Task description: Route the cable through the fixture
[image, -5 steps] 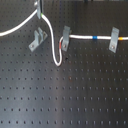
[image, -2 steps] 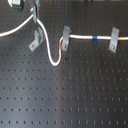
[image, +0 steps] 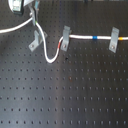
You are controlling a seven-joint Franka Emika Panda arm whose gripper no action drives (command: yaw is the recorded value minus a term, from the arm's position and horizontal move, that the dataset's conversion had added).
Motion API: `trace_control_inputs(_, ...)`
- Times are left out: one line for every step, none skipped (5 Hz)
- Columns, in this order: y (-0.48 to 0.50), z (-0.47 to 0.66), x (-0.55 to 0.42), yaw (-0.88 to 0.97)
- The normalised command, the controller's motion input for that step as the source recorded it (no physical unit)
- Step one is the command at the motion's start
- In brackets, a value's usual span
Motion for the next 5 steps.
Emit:
trace_control_inputs(0.191, 0.21, -0.207, 0.16)
trace_control_inputs(0.151, 0.34, -0.106, 0.3)
trace_control_inputs(0.096, 0.2, -0.054, 0.34)
trace_control_inputs(-0.073, 0.44, -0.13, 0.0)
trace_control_inputs(-0.159, 0.42, -0.304, -0.09)
